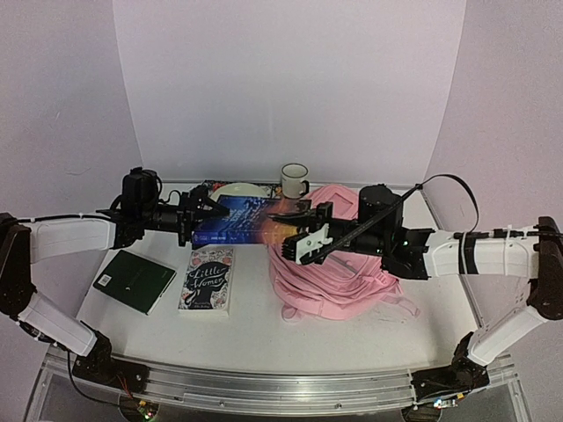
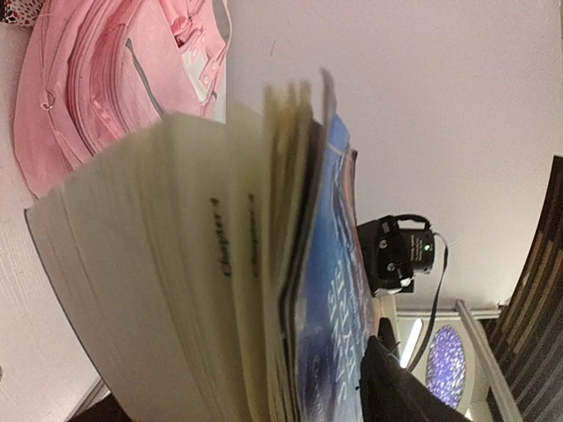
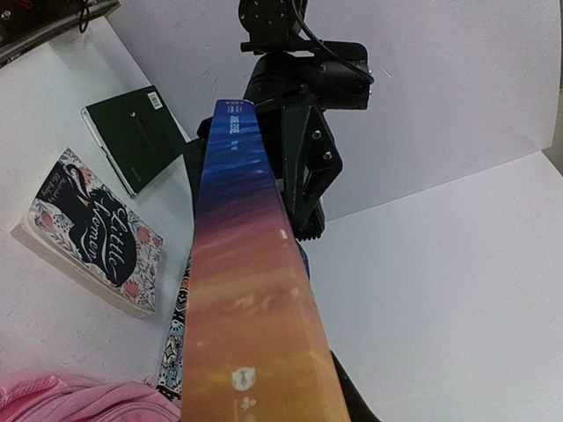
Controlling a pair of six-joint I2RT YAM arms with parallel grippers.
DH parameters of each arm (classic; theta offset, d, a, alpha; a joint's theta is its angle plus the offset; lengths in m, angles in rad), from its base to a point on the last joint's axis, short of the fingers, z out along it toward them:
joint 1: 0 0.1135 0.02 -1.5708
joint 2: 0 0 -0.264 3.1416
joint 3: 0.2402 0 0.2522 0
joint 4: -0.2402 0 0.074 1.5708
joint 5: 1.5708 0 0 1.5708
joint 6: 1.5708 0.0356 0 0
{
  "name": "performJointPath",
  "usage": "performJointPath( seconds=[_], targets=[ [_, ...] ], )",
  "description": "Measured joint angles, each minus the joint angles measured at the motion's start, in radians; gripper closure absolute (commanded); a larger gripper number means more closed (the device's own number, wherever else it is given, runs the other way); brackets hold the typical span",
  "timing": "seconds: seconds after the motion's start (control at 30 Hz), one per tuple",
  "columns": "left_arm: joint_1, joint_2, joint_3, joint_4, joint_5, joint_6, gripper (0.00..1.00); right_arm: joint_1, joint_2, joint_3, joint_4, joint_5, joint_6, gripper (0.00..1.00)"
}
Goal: Pack the student bag
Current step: Pass from the right arm to the left
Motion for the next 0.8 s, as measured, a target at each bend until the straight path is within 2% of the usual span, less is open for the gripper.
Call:
performJointPath(
  seconds=[0.23,0.33,0.4,0.53,0.57,0.6,0.8],
  targets=[
    [0.000,0.015,-0.033,0.135,-0.034,-0.148,0.45,0.003,-0.007,-0.034,0.037,0.000,0.045,1.00],
    [-0.002,0.039,-0.053,0.207,-0.050,-0.210,0.56,0.007,-0.022,-0.050,0.041,-0.002,0.060,1.00],
    [-0.002,0.057,-0.065,0.248,-0.061,-0.254,0.68,0.012,-0.028,-0.055,0.042,-0.004,0.067,0.99],
    [-0.002,0.070,-0.074,0.309,-0.074,-0.308,0.94,0.014,-0.030,-0.060,0.028,-0.003,0.072,0.85],
    [-0.002,0.071,-0.075,0.320,-0.074,-0.321,0.97,0.014,-0.031,-0.060,0.027,-0.003,0.072,0.81],
    [-0.002,0.071,-0.076,0.328,-0.075,-0.325,1.00,0.014,-0.033,-0.060,0.025,-0.002,0.072,0.76],
    [0.007,0.074,-0.101,0.354,-0.079,-0.325,1.00,0.023,-0.052,-0.060,-0.053,0.010,0.128,0.46]
  ],
)
